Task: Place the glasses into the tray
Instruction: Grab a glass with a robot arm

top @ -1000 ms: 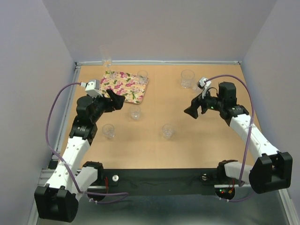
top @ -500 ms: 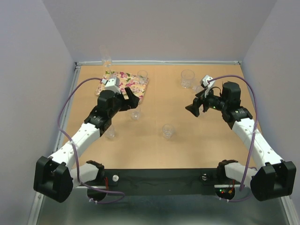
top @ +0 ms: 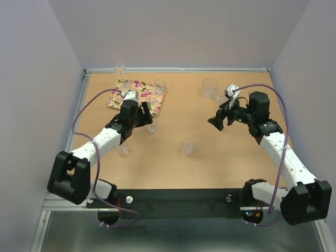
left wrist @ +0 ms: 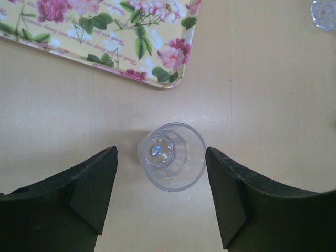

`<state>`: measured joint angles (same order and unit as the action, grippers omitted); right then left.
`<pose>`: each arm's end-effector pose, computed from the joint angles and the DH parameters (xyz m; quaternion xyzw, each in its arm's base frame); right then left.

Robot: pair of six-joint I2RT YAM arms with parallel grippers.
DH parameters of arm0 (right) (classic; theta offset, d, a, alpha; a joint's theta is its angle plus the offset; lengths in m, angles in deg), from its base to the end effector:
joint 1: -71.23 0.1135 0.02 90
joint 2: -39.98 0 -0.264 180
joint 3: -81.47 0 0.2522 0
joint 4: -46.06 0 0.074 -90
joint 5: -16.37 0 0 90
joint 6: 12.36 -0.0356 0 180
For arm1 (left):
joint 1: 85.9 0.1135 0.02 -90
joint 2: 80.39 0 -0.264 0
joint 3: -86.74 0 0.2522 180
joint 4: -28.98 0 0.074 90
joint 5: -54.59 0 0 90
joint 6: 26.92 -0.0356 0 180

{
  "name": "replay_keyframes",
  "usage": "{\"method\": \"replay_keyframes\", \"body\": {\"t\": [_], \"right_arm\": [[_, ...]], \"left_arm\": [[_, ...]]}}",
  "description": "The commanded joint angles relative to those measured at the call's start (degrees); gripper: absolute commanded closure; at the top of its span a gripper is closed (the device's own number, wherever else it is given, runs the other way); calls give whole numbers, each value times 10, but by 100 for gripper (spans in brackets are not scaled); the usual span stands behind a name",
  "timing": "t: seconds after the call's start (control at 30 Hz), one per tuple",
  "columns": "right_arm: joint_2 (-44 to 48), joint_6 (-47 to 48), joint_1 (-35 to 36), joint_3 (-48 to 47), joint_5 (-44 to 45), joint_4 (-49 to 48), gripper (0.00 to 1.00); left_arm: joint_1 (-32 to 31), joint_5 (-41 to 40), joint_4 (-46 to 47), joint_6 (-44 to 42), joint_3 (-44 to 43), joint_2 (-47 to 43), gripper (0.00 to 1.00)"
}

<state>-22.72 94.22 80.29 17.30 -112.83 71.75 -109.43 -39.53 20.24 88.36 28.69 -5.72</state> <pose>0.2371 0.0606 0.3129 -0.3531 0.7309 0.2475 0.5289 0.2677 -0.1138 0.2491 -0.0321 0.8441 -0.1931 0.4991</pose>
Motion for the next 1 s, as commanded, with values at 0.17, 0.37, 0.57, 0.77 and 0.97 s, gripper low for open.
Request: {"method": "replay_keyframes", "body": {"t": [0.17, 0.37, 0.57, 0.77, 0.97], "right_arm": [[10, 2, -3, 15, 8, -31, 0], [11, 4, -2, 15, 11, -31, 0], [13, 3, -2, 14, 12, -32, 0], [14, 4, -2, 15, 16, -32, 0], [15, 4, -3, 14, 18, -31, 0]], "left_arm": [[-4, -9, 2, -15, -41, 49, 41], [-9, -19, -11, -21, -51, 80, 52], [-13, -42, -17, -25, -51, 93, 57], [-13, -36, -19, -33, -53, 112, 86], [-13, -35, -24, -42, -65, 94, 100]]}}
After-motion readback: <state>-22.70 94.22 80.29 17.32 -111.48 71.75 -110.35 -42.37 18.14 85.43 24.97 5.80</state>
